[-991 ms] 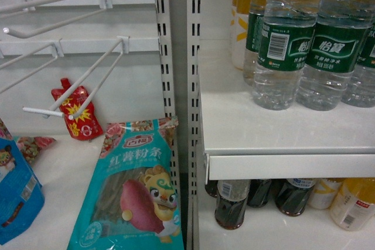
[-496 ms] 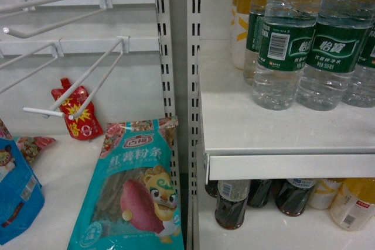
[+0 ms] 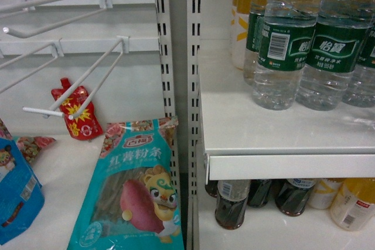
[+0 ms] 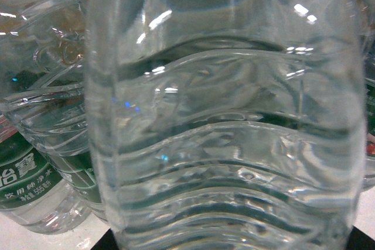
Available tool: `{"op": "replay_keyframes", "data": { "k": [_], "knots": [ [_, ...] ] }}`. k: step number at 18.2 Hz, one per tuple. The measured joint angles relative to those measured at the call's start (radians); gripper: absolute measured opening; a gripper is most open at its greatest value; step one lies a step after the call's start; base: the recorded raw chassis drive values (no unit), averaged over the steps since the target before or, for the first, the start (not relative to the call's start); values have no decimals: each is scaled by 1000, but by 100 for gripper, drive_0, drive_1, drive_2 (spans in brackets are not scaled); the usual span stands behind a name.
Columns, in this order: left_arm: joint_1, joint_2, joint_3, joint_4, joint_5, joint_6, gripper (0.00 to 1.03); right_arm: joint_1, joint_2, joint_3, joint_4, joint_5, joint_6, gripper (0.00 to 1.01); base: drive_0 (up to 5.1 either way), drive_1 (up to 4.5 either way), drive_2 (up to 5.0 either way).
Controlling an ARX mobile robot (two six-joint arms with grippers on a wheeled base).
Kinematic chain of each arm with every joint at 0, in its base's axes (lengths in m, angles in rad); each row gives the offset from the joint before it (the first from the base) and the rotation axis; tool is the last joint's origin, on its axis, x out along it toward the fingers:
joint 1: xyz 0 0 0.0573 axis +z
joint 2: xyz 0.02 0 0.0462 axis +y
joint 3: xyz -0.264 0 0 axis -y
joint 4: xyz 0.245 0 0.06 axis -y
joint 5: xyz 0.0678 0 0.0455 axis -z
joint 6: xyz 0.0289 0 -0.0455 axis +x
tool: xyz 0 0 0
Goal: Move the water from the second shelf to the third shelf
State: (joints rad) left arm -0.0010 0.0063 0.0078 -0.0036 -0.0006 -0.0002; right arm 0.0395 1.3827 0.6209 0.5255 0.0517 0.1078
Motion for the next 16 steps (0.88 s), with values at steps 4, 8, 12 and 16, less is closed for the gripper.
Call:
{"op": "replay_keyframes", "data": {
  "k": [4, 8, 12, 16],
  "knots": [
    [0, 0, 0, 0, 0, 0, 98, 0, 28, 10, 30, 0, 0, 43, 0, 0, 0],
    [0, 0, 0, 0, 0, 0, 98, -8, 36, 10, 42, -6, 8, 43, 0, 0, 0],
    [0, 0, 0, 0, 0, 0, 98, -16, 39, 10, 40, -16, 17, 65, 0, 0, 0],
    [0, 0, 0, 0, 0, 0, 98, -21, 39, 10, 54, -20, 19, 80, 0, 0, 0]
  ]
}}
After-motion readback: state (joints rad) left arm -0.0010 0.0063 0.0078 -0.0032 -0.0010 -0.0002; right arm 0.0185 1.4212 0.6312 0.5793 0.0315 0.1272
